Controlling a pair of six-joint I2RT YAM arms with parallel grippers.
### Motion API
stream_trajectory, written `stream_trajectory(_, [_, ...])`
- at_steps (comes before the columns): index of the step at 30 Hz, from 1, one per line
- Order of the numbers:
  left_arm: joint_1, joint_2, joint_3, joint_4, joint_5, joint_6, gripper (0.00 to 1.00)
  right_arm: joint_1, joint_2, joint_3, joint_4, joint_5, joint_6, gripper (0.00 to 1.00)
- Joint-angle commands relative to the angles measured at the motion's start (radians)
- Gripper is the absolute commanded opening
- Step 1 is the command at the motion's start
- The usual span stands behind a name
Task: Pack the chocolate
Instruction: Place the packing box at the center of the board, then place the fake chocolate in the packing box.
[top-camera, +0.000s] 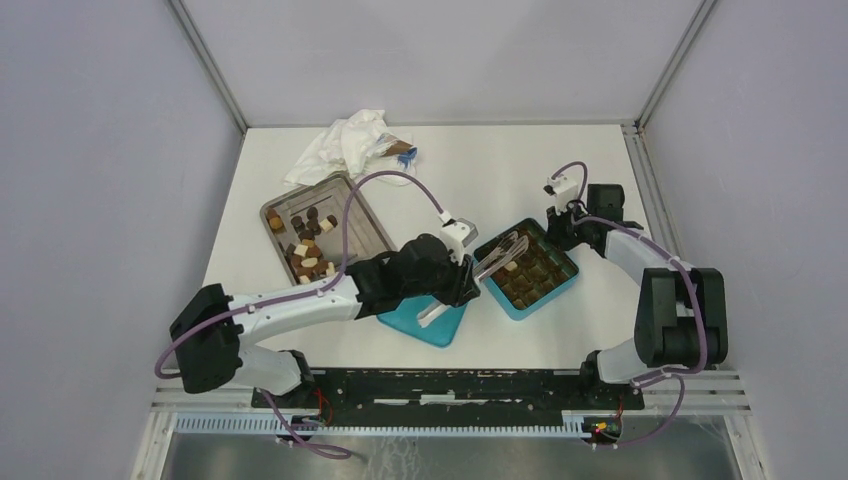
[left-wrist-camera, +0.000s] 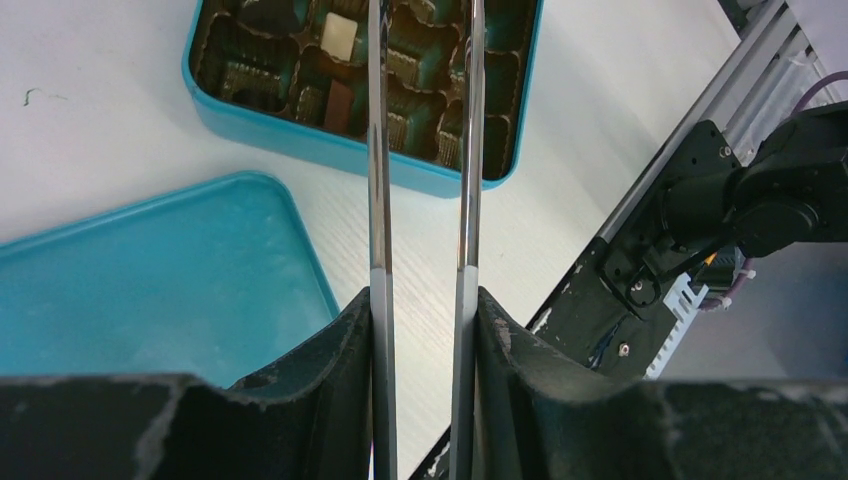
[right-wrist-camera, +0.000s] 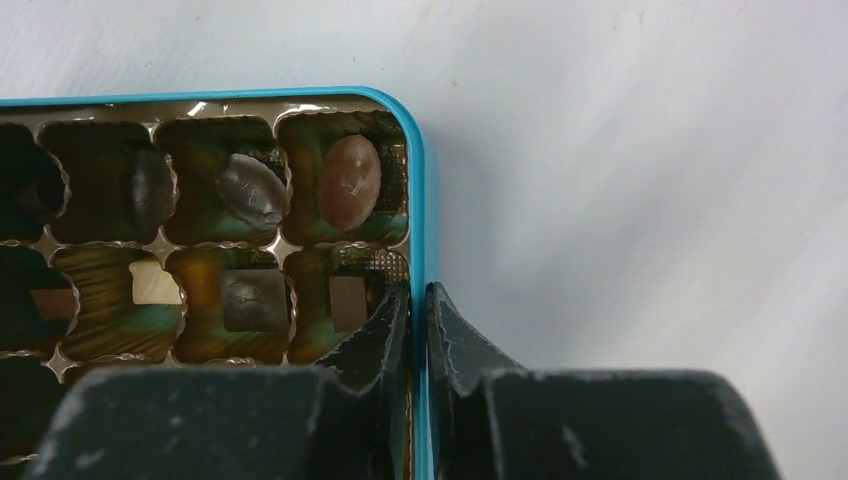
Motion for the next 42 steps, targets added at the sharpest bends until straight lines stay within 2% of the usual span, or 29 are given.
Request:
stream_trajectory(1, [-0.004,0.067,0.112,0.099,0.025,0.007,0.02,-0.002,0.031,0.067,0.005,-0.038,0.047,0.17])
stream_trajectory(5, [-0.005,0.136,0.146,0.106,0.049,-0.009,0.02,-0.019,0.008,0.078,-0.008,-0.059,0.04,0.31])
stream_trajectory(11, [-0.014,0.186,0.177,0.134,0.065,-0.022,0.02,-0.118,-0.09,0.079,-0.023,-0.144,-0.004,0.53])
stream_trajectory(20, [-0.04,0.317,0.29,0.08,0.028,-0.039,0.02,-0.229,-0.108,0.049,-0.002,-0.189,-0.011,0.54])
stream_trajectory(29, [-0.081,0.448,0.452,-0.064,-0.1,-0.014,0.03,-0.245,-0.098,0.043,-0.002,-0.199,-0.023,0.54])
stream_trajectory(35, [-0.083,0.523,0.533,-0.132,-0.122,0.002,0.05,-0.25,-0.094,0.042,-0.002,-0.204,-0.027,0.54])
stream_trajectory(40, [-0.087,0.552,0.561,-0.153,-0.124,0.003,0.09,-0.253,-0.093,0.042,-0.004,-0.208,-0.031,0.54])
stream_trajectory(42, [-0.088,0.555,0.568,-0.161,-0.126,0.001,0.14,-0.254,-0.093,0.042,-0.004,-0.21,-0.032,0.54])
